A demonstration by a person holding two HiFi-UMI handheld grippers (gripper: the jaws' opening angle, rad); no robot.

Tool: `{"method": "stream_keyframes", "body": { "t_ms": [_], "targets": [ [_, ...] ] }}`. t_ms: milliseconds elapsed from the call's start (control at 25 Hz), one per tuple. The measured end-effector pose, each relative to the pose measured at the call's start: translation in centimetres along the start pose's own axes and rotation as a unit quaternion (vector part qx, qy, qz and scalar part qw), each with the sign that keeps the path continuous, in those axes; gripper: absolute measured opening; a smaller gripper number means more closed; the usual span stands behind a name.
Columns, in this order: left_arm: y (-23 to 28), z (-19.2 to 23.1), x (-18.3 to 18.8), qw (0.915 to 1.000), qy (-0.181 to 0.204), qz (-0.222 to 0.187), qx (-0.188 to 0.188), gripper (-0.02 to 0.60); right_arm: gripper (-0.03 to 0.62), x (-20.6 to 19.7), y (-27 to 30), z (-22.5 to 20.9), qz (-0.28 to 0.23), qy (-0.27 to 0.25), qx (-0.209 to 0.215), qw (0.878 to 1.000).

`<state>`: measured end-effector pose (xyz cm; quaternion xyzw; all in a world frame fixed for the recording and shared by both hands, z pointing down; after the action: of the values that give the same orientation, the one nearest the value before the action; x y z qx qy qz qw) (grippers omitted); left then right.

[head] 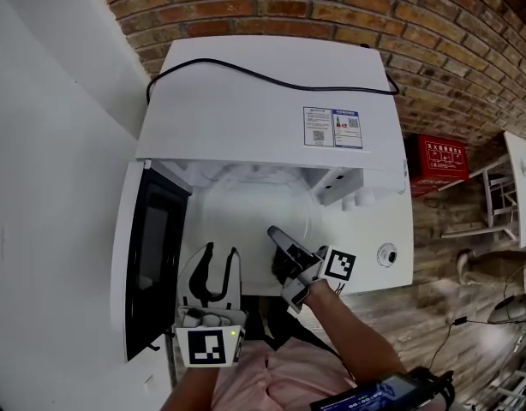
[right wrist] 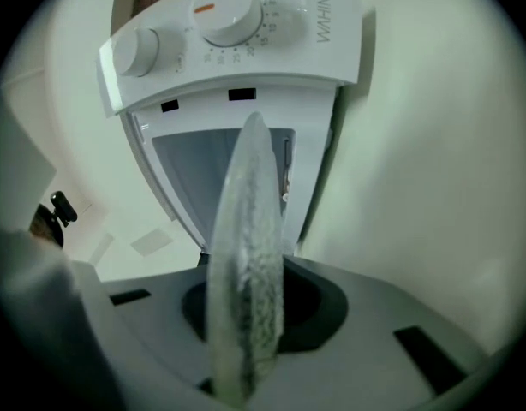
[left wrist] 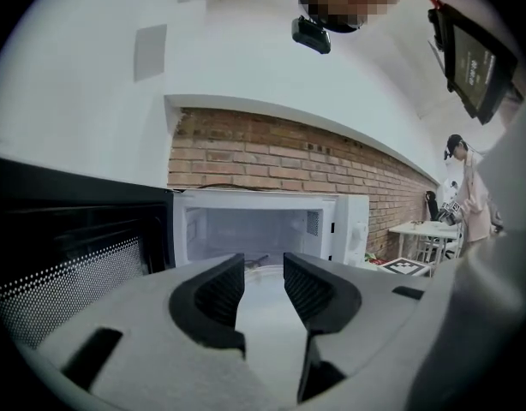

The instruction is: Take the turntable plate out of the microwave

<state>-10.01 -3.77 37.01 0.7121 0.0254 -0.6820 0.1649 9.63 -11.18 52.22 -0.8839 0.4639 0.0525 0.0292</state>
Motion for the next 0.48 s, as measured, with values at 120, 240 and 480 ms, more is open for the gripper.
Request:
{"method": "stream_keyframes", "body": {
  "t_ms": [120,240,480],
  "targets": [
    [-0.6,-0.8,-0.1,1.0,0.001,-0.003,0.0,0.147,0.038,-0.7,-1.5,0.0,0.011,-0.004,0.0,1.0],
    [-1.0,-1.4,-0.3,1.0,0.003,-0.003,0.0,0.147,0.038,-1.3,-3.0,-0.3,0.016,-0.007,-0.006,1.0],
    [-1.5,-2.4,-0.7,1.0,0.003,-0.003,-0.003,0.147,0.038,-2.2,-4.9,-1.0,0.028,-0.01,-0.028,0.999]
  ]
}}
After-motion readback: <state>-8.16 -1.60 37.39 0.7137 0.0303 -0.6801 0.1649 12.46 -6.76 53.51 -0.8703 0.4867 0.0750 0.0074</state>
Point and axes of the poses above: the fingertips, and each gripper's own axes: y forward along the fingers, z to its left, x out of its top, the point moved 10 cm from there along -y, backward along the fingers, and after that the axes turned 3 degrees about z, right-handed, at the moved point
